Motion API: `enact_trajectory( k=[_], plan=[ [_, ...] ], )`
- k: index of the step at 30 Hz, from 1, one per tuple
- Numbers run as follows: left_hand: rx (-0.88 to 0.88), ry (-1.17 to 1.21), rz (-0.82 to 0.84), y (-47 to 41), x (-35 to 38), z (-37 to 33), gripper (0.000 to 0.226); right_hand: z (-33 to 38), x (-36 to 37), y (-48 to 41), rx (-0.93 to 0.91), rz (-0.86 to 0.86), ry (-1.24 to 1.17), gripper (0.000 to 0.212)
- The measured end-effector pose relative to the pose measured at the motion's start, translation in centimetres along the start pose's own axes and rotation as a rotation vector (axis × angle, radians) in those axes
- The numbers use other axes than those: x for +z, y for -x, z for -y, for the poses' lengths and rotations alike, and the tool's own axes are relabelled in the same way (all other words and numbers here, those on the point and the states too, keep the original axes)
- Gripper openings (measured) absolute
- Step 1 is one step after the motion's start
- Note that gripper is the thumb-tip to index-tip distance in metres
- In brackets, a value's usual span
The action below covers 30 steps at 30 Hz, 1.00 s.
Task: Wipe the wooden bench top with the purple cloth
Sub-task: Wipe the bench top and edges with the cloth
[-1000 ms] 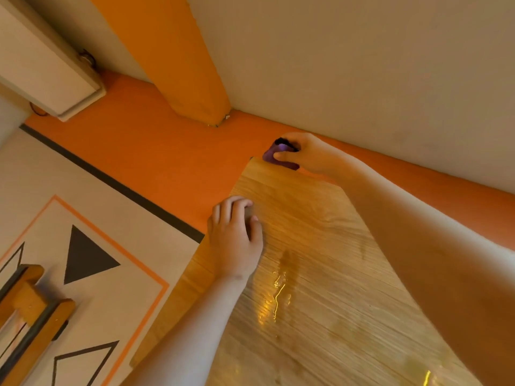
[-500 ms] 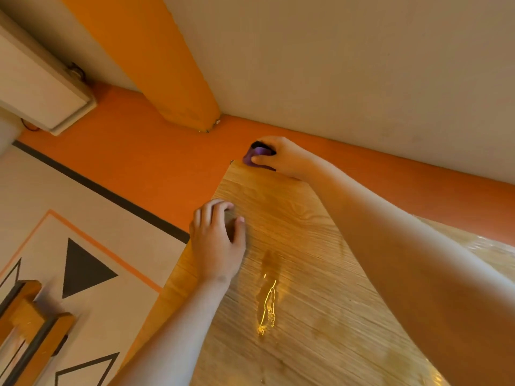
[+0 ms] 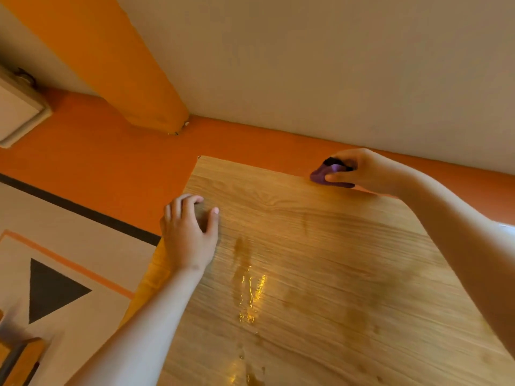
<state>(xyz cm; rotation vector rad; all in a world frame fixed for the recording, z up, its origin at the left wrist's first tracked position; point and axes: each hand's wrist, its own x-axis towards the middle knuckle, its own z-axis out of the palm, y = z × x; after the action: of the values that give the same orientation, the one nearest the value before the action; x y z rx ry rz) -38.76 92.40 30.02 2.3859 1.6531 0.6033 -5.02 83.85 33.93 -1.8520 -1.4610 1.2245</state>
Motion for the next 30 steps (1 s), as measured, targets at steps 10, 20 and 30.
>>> enact_trajectory(
  k=[10,20,30],
  plan=[
    [0.008,0.013,-0.005,0.0,0.1,0.3,0.037,4.6,5.2,-7.5,-0.121,-0.098,0.036,0.023],
    [0.001,-0.002,0.013,-0.1,0.0,0.1,0.030,-0.9,-0.6,1.9,0.076,-0.057,0.004,0.008],
    [-0.007,-0.014,0.018,-0.1,0.1,0.0,0.030,0.1,0.2,-0.2,0.064,-0.098,0.079,0.016]
  ],
)
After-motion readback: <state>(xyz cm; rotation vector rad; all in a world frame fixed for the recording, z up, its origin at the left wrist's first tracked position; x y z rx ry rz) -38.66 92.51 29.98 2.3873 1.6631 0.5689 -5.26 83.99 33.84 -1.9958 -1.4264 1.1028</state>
